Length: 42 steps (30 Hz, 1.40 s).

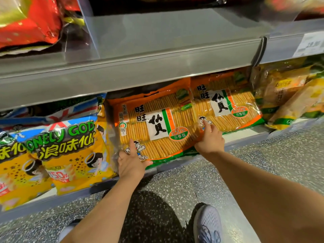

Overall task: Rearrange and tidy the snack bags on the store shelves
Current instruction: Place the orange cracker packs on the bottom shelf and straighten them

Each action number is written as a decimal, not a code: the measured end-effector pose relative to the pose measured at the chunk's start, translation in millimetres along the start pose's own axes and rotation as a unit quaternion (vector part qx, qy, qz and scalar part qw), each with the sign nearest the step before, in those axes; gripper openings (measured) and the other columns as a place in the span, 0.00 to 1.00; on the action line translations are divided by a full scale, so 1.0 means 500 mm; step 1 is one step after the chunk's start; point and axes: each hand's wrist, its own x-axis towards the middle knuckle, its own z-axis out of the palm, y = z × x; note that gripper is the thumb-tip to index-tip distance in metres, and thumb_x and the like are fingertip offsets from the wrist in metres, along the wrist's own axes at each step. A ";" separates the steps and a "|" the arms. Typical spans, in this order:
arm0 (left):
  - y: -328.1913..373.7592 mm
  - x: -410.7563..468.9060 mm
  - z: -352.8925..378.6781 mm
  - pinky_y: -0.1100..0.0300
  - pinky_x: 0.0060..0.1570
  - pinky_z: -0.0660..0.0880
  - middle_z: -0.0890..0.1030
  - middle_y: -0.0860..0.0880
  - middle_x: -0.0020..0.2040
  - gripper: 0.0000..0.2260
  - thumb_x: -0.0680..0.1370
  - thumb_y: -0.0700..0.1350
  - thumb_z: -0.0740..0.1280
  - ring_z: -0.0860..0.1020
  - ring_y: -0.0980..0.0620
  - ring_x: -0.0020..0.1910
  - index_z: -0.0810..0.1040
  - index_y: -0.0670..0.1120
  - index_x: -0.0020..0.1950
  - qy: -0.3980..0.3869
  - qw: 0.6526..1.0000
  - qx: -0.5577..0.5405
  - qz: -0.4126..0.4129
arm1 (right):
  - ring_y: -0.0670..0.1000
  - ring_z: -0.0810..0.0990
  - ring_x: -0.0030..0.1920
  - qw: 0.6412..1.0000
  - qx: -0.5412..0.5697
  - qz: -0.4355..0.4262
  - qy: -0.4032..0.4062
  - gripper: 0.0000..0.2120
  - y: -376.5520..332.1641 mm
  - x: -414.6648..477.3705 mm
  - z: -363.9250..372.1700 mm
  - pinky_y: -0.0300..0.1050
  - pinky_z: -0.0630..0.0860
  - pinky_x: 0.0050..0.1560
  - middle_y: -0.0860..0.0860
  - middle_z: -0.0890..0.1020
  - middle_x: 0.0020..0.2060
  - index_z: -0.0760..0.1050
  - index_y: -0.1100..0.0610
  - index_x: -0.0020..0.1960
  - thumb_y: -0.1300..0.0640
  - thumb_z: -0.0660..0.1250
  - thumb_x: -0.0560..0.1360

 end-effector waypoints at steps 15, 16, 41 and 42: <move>0.022 -0.001 0.007 0.46 0.74 0.49 0.42 0.36 0.76 0.36 0.76 0.60 0.62 0.44 0.39 0.76 0.50 0.49 0.77 0.080 0.993 0.073 0.042 | 0.63 0.74 0.55 0.993 0.105 -0.017 0.047 0.14 0.019 0.011 -0.022 0.48 0.69 0.57 0.63 0.70 0.62 0.73 0.65 0.62 0.62 0.58 0.79; 0.027 0.004 0.004 0.46 0.74 0.49 0.43 0.37 0.76 0.35 0.76 0.59 0.63 0.45 0.39 0.76 0.51 0.49 0.76 0.081 0.994 0.064 0.038 | 0.63 0.74 0.58 0.993 0.105 -0.026 0.043 0.16 0.020 0.009 -0.025 0.48 0.69 0.59 0.62 0.69 0.64 0.72 0.65 0.65 0.64 0.56 0.79; 0.003 -0.346 -0.285 0.53 0.42 0.70 0.78 0.42 0.46 0.15 0.82 0.49 0.54 0.77 0.41 0.48 0.76 0.44 0.45 0.248 0.937 -0.033 0.244 | 0.46 0.75 0.36 0.947 0.199 -0.236 0.092 0.11 -0.147 -0.411 -0.207 0.36 0.67 0.31 0.45 0.78 0.34 0.79 0.55 0.51 0.51 0.61 0.78; -0.010 -0.368 -0.311 0.53 0.43 0.70 0.76 0.43 0.48 0.14 0.81 0.48 0.55 0.77 0.42 0.48 0.76 0.43 0.46 0.269 0.932 -0.041 0.239 | 0.44 0.73 0.35 0.943 0.207 -0.241 0.099 0.10 -0.155 -0.437 -0.219 0.35 0.65 0.30 0.44 0.77 0.33 0.79 0.54 0.50 0.51 0.61 0.77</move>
